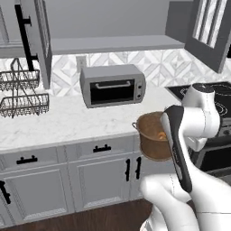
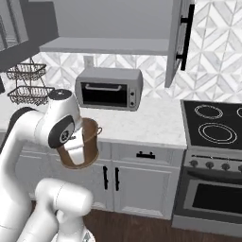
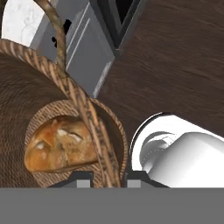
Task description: Open the cabinet, pick up the bread from the cabinet and place it in the basket. Then move the basket to the dining counter.
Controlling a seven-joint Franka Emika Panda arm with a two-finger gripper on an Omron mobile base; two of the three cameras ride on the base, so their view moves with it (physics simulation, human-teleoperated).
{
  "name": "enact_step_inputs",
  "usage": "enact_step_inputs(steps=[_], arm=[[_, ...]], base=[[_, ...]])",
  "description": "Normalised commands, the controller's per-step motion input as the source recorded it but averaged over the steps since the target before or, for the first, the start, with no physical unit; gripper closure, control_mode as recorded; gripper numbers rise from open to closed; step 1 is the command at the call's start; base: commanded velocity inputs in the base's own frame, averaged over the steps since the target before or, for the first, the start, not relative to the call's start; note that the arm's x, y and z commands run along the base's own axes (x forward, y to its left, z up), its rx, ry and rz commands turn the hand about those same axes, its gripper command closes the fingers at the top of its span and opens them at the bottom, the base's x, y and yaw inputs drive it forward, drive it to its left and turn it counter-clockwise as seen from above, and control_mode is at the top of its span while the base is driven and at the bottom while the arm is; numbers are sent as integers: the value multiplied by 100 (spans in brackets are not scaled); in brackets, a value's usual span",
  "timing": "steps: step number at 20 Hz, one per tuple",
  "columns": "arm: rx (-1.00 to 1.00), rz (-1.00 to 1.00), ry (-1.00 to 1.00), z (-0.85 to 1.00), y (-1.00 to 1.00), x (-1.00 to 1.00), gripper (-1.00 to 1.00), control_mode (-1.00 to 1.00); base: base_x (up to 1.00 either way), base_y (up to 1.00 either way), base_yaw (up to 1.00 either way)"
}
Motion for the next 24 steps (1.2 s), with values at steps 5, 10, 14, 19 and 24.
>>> enact_step_inputs(steps=[5, 10, 14, 19, 24], arm=[[0, 0, 0, 0, 0, 0, 100, 100], [0, 0, 0, 0, 0, 0, 100, 100], [0, 0, 0, 0, 0, 0, 100, 100], [0, 0, 0, 0, 0, 0, 100, 100], [0, 0, 0, 0, 0, 0, 100, 100]], base=[[-56, -21, -52], [0, -9, -97], [0, -3, -100], [0, -3, -100], [0, -9, -99]])
